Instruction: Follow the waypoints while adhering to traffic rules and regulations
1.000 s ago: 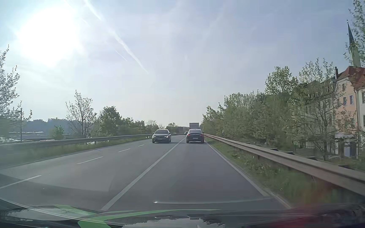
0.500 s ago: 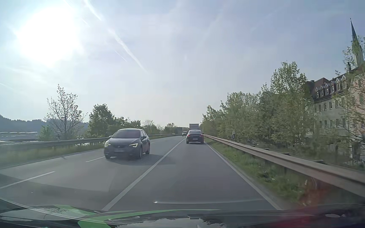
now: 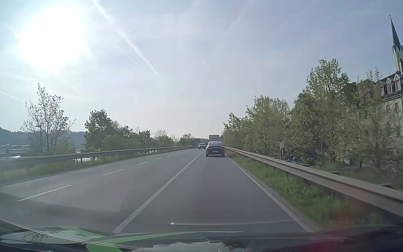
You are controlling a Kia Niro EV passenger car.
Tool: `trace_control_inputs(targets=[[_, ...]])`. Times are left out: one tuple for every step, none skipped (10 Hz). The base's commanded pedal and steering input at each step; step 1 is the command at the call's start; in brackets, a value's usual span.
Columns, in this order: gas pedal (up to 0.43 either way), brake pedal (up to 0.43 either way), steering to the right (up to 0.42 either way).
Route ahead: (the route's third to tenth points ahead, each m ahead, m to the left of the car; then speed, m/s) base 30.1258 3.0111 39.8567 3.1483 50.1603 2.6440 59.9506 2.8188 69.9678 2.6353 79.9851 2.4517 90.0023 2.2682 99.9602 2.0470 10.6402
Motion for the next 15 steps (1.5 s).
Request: trace_control_inputs(targets=[[0.22,0.0,0.001],[0.22,0.0,0.0],[0.22,0.0,0.001],[0.22,0.0,0.0],[0.22,0.0,0.001],[0.22,0.0,0.001],[0.22,0.0,0.001],[0.22,0.0,0.0],[0.22,0.0,0.001],[0.22,0.0,0.001],[0.209,0.0,0.001],[0.209,0.0,0.0],[0.197,0.0,0.001],[0.177,0.0,0.0],[0.169,0.0,0.0]])
